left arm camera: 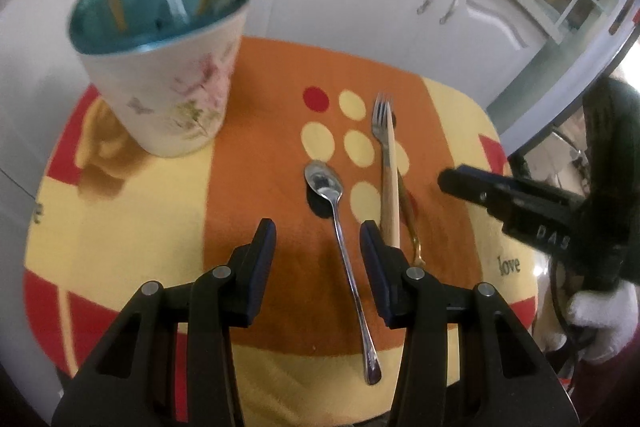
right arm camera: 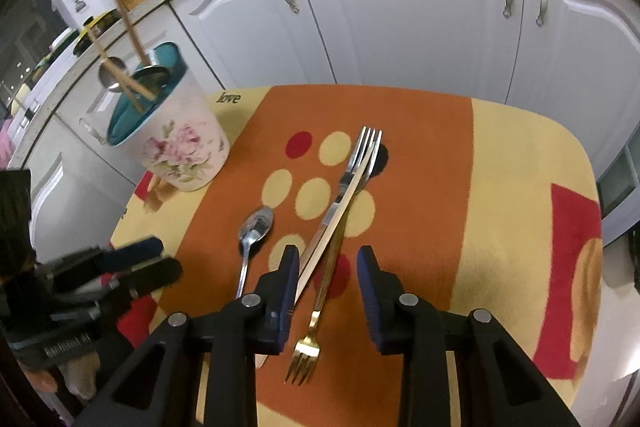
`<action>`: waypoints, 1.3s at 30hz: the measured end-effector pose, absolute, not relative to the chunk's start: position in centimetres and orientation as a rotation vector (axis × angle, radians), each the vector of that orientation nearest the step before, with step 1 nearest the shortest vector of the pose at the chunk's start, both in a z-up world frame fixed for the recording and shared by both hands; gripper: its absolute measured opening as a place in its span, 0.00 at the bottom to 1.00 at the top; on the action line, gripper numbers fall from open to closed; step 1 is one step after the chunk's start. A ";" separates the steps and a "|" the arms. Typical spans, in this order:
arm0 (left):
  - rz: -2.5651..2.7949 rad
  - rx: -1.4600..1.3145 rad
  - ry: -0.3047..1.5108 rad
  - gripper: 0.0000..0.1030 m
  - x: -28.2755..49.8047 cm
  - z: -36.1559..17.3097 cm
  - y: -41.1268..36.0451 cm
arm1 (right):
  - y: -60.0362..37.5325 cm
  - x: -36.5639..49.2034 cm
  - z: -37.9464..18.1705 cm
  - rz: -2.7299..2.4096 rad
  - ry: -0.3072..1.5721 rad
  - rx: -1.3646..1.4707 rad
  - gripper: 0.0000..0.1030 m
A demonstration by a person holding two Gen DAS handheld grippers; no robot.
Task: Organize utensils
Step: 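Move both tools down to the remaining spoon and forks on the mat, then grasp the metal spoon with the left tool while the right tool grasps the gold fork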
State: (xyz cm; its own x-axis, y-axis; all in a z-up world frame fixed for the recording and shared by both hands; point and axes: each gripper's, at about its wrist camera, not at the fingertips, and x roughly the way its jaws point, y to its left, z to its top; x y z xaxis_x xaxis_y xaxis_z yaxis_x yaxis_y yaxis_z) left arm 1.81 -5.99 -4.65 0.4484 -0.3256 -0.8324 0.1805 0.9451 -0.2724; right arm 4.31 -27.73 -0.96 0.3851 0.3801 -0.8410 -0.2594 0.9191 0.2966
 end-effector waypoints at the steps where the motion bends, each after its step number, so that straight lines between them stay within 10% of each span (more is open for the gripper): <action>1: -0.314 -0.150 1.069 0.41 2.0 -5.0 -6.2 | -27.7 4.8 -1.3 0.412 1.109 0.134 0.25; 22: -0.338 -0.135 1.137 0.41 5.7 -8.3 -8.7 | -27.0 12.5 -5.7 0.390 1.194 0.196 0.09; 28: -0.379 -0.154 1.142 0.06 6.2 -8.7 -8.5 | -27.7 11.5 -4.7 0.421 1.170 0.226 0.07; 39: -0.459 -0.169 1.052 0.01 4.0 -5.3 -6.8 | -29.0 6.9 -0.8 0.480 1.089 0.262 0.07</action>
State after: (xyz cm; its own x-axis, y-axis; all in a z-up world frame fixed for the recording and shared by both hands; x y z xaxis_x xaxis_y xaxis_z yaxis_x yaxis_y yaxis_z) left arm 4.03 -6.79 -5.27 0.4119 -0.4420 -0.7969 0.2830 0.8933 -0.3492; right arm 6.95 -29.00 -0.77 0.3748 0.4955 -0.7836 -0.2441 0.8681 0.4322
